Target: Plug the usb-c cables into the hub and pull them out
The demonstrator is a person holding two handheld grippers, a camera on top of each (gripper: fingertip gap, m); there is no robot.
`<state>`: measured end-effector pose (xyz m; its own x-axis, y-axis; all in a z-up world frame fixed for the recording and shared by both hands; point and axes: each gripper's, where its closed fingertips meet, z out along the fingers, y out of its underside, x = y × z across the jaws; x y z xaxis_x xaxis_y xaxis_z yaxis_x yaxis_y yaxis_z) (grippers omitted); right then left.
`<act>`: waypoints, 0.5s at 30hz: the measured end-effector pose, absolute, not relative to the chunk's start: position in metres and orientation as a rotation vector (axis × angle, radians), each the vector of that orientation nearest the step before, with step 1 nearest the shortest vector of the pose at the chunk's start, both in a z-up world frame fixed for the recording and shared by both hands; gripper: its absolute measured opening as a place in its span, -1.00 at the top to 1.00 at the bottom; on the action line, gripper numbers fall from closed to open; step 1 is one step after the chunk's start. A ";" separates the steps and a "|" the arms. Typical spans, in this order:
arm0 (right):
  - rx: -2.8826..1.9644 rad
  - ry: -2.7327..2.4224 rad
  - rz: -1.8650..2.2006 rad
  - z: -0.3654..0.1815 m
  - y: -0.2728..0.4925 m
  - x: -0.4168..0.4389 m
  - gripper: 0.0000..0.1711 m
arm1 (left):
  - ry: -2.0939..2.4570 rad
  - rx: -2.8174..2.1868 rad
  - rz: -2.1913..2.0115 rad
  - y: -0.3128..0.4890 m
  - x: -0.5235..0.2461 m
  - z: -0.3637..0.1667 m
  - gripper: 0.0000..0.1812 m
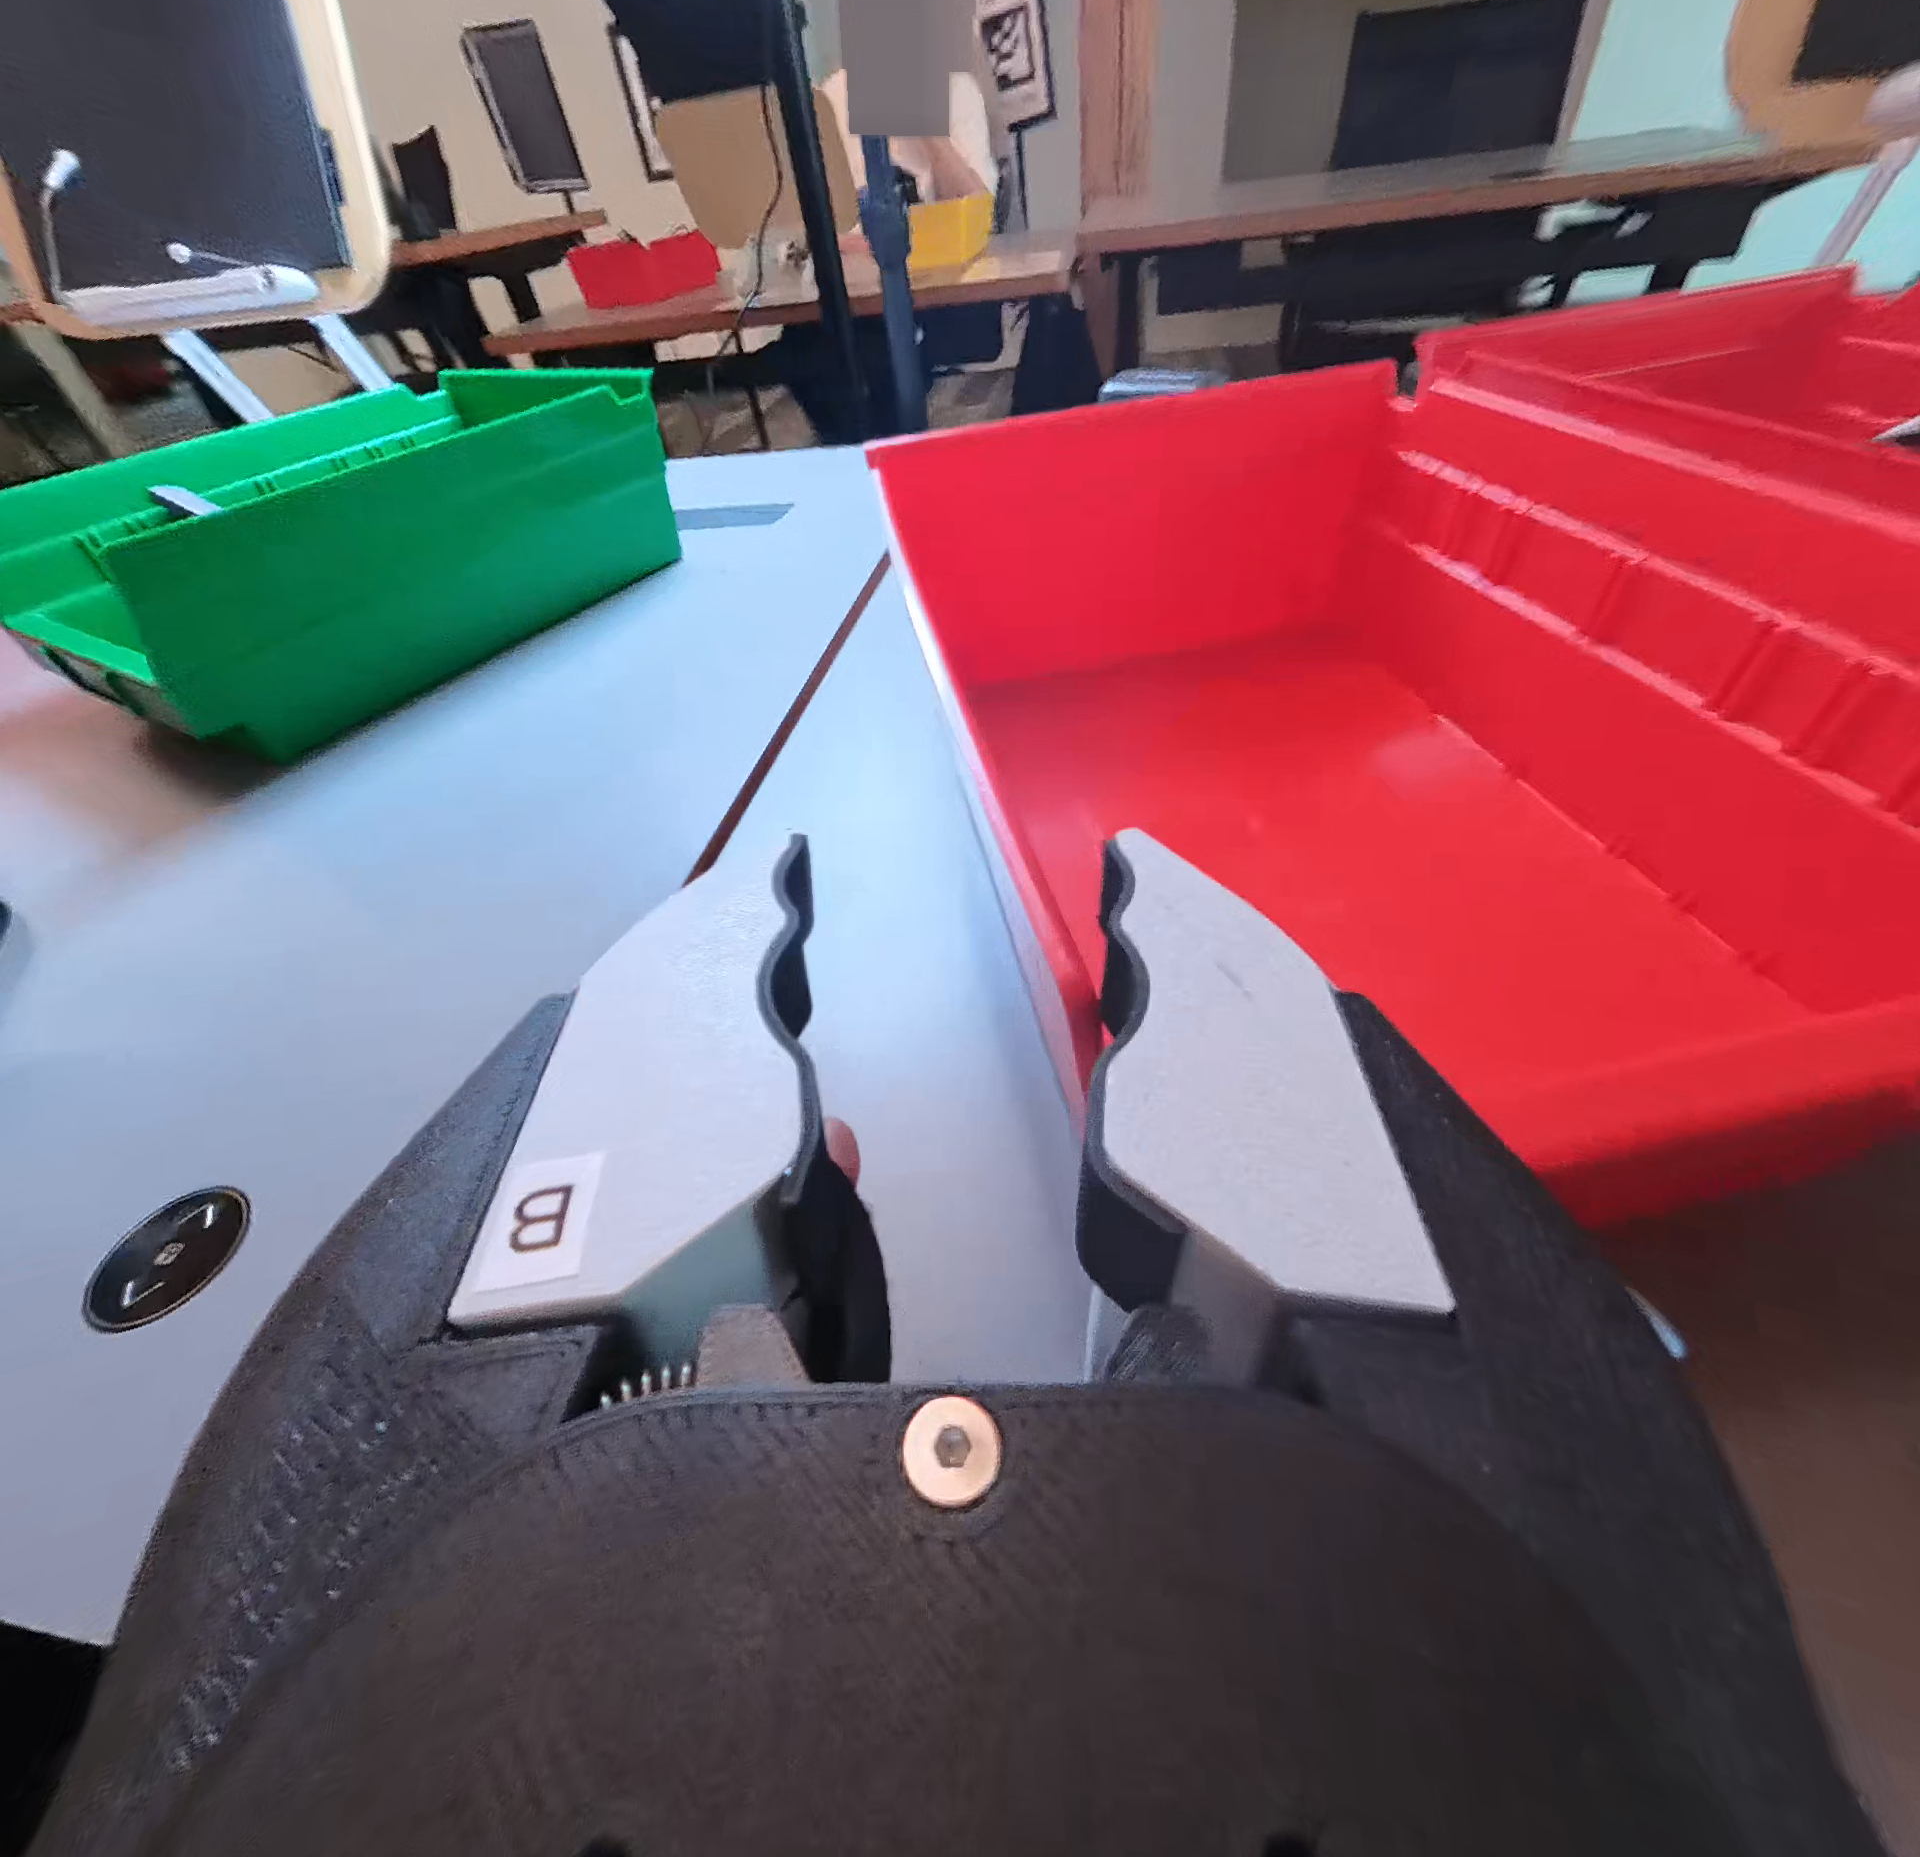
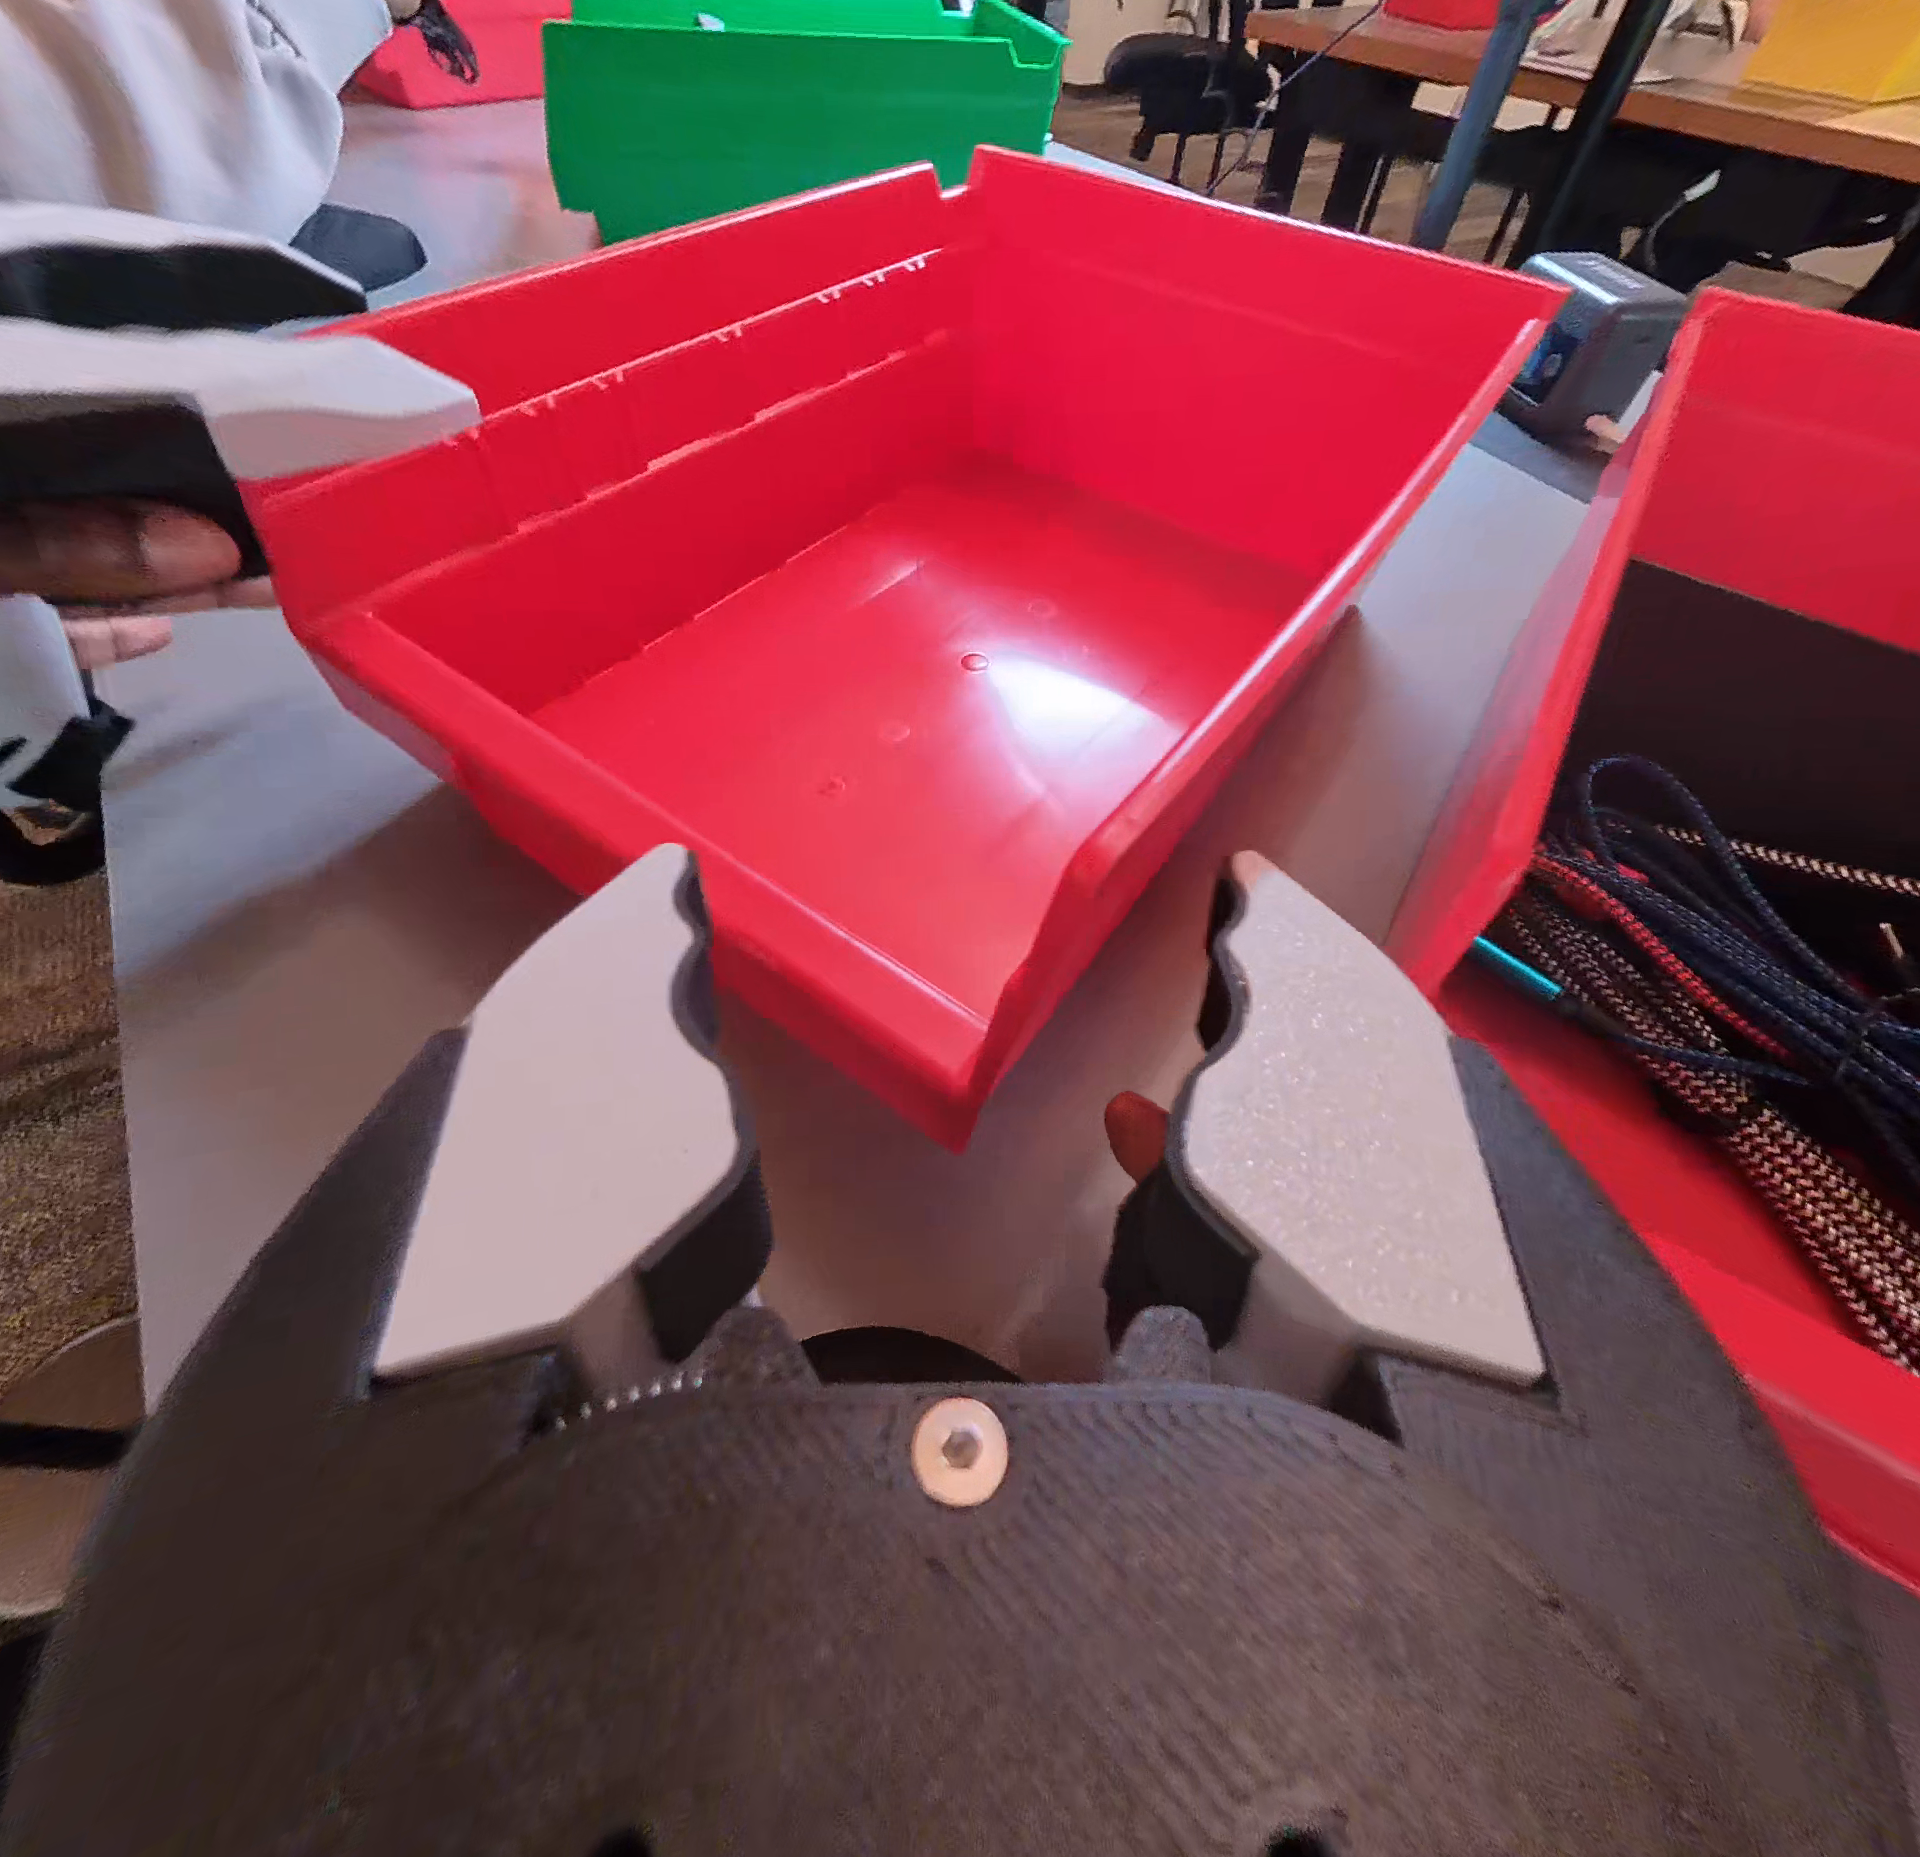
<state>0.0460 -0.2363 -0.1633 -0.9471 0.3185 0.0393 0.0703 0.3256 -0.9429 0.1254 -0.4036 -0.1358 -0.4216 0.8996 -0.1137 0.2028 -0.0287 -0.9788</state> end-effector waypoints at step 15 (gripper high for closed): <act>-0.197 -2.021 1.635 -0.104 -0.220 0.031 0.82 | -1.552 -1.021 1.762 -0.368 0.134 -0.057 0.87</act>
